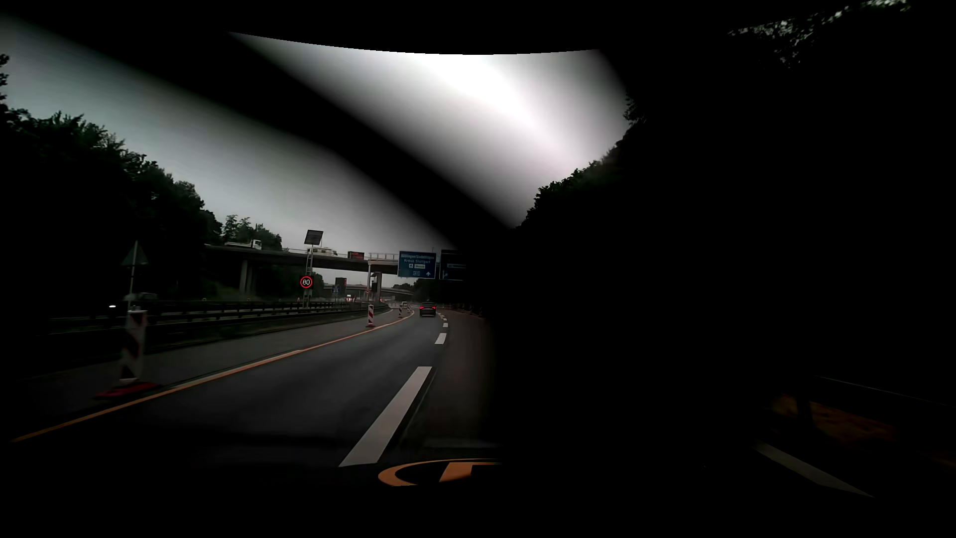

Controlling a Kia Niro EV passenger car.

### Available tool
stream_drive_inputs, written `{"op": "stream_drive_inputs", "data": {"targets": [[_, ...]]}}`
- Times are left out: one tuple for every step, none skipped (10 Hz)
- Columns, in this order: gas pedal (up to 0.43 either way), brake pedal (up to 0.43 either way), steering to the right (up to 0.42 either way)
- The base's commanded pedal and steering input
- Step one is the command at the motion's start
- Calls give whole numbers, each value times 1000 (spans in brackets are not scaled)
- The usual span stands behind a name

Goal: Follow the waypoints while adhering to traffic rules and regulations

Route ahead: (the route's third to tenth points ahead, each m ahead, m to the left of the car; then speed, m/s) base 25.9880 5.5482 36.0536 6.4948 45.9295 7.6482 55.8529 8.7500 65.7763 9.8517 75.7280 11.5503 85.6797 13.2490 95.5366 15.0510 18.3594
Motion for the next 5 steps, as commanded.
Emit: {"op": "stream_drive_inputs", "data": {"targets": [[47,0,-14],[47,0,-14],[47,0,-15],[47,0,-15],[59,0,-15]]}}
